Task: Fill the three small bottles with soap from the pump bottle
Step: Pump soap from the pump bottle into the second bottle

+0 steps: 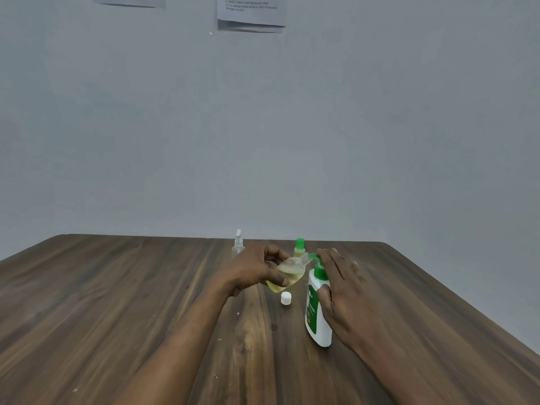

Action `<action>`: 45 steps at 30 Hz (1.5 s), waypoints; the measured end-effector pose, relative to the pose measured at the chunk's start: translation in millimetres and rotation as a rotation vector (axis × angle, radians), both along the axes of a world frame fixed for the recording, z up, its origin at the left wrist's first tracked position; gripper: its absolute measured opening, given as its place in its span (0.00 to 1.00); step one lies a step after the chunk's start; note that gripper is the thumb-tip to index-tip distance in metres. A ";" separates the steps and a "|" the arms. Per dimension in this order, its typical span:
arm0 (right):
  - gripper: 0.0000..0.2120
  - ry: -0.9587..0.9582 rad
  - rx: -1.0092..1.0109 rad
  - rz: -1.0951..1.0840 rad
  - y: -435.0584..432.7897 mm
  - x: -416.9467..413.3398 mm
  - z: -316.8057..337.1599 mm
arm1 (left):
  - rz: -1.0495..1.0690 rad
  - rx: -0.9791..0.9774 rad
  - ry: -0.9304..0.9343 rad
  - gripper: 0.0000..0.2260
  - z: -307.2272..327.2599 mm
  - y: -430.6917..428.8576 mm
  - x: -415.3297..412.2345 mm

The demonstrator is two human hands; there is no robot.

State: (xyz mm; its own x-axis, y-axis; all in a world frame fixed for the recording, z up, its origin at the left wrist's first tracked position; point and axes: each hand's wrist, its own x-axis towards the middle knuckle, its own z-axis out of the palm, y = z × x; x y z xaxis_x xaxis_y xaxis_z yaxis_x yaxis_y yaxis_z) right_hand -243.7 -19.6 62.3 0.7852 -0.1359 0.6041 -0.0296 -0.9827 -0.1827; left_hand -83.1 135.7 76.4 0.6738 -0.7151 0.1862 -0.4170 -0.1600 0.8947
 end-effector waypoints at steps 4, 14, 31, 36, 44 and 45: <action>0.28 0.012 -0.004 0.003 -1.3 0.5 -1.1 | 0.007 0.001 0.005 0.19 -0.9 -0.6 0.3; 0.29 0.002 0.009 0.007 -2.5 -0.2 -0.7 | -0.004 0.004 -0.003 0.18 -1.6 -0.5 1.1; 0.30 0.036 0.015 -0.005 -0.9 -2.0 2.3 | 0.001 0.009 -0.007 0.18 0.0 0.5 0.9; 0.30 0.019 0.043 0.024 0.4 1.2 -1.3 | 0.009 0.010 -0.011 0.19 0.3 1.6 1.2; 0.29 0.029 0.031 -0.003 -1.7 1.8 -1.3 | 0.007 0.012 -0.026 0.18 2.4 2.0 -0.8; 0.29 0.027 0.031 -0.005 -2.3 1.4 -0.6 | 0.008 0.014 -0.025 0.19 2.3 1.8 -0.9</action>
